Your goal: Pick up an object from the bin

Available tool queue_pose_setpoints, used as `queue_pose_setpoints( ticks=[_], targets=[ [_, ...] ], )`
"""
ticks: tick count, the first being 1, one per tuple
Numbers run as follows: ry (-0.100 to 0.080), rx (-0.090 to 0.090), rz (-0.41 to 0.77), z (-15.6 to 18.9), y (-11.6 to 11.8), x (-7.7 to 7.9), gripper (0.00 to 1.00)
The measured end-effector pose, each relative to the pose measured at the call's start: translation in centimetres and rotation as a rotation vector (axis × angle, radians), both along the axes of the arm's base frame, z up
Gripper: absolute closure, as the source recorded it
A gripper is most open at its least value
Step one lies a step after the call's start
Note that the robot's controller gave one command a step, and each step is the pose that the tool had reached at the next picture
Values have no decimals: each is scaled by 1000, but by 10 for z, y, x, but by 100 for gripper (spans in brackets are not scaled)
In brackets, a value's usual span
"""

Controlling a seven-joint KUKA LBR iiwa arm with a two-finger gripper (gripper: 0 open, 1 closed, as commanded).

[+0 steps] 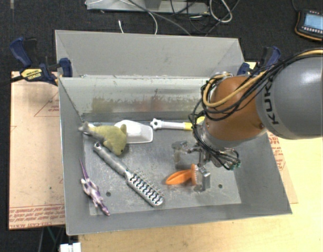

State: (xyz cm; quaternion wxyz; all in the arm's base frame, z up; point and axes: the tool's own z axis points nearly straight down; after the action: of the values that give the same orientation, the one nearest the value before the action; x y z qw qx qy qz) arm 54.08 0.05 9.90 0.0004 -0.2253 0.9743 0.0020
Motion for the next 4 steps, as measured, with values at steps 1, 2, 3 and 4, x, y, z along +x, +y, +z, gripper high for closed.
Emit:
queue_pose_setpoints(
  ticks=[1, 2, 3, 4],
  targets=[
    [-21, -5, 176, -30, -26, 9, 0],
    [-3, 2, 145, -29, -24, 0, 100],
    [-3, 2, 145, -29, -24, 0, 100],
    [-3, 2, 145, -25, -24, 0, 100]
  ],
)
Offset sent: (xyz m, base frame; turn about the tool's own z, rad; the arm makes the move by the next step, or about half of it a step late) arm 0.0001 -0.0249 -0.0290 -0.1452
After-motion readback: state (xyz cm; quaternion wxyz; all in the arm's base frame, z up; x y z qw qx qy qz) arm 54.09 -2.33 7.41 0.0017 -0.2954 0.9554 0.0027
